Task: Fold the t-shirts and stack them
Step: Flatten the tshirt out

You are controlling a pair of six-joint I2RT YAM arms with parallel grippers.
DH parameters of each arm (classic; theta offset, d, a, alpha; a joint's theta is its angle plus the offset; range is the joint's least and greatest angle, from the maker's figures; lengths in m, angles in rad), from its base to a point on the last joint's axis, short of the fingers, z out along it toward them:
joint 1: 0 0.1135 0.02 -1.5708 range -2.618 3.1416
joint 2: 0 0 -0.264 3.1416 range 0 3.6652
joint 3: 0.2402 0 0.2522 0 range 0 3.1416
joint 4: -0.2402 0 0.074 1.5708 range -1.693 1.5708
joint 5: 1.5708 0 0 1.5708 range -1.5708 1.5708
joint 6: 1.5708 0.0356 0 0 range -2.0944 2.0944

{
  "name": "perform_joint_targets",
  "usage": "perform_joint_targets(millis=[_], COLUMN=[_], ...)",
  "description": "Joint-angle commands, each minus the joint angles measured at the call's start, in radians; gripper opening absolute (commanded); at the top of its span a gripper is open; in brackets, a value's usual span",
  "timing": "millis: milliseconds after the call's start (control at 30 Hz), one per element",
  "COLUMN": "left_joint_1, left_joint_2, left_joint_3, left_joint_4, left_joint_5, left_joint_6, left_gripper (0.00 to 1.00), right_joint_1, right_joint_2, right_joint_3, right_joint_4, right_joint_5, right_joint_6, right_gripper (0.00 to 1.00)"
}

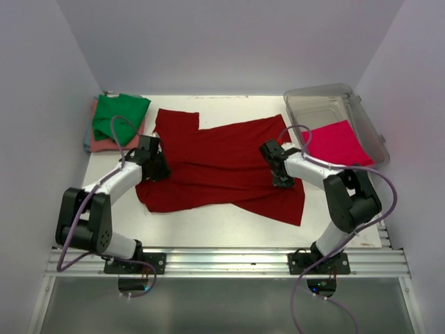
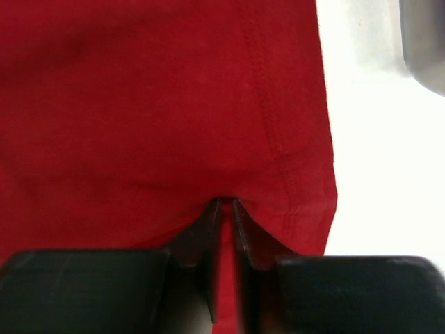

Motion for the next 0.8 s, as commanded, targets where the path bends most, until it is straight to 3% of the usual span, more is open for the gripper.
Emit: perform_joint_targets(millis=[0, 33, 133, 300, 567, 767], left_joint_1=[-0.052, -0.072, -0.142, -0.153, -0.153, -0.153], left_joint_2=[-0.187, -0.276, -0.417, -0.589, -0.821, -0.899], left_joint_3=[0.009, 0.003, -0.026, -0.081, -0.112, -0.130], left_joint_4=[0.039, 0.019, -0.067, -0.199, -0.292, -0.323], left_joint_5=[-0.123, -0.143, -0.189, -0.252, -0.335, -0.353], left_joint_6=[0.024, 0.018, -0.005, -0.088, -0.224, -0.241], left_gripper=[0.09, 0.16, 0.26, 0.27, 0.26, 0.26], right_joint_1=[0.032, 0.046, 0.103, 0.241, 0.522, 0.614], right_joint_2=[-0.177, -0.225, -0.341, -0.301, 0.098, 0.351], right_joint_3=[0.013, 0.006, -0.002, 0.047, 0.320, 0.599], right_joint_4=[0.086, 0.103, 0.155, 0.206, 0.205, 0.125], right_joint_5=[-0.045, -0.057, -0.178, -0.473, -0.553, -0.562], right_joint_6=[-0.106, -0.126, -0.200, -0.245, -0.294, -0.311], right_gripper=[0.26, 0.48, 0.73, 0.78, 0.77, 0.76])
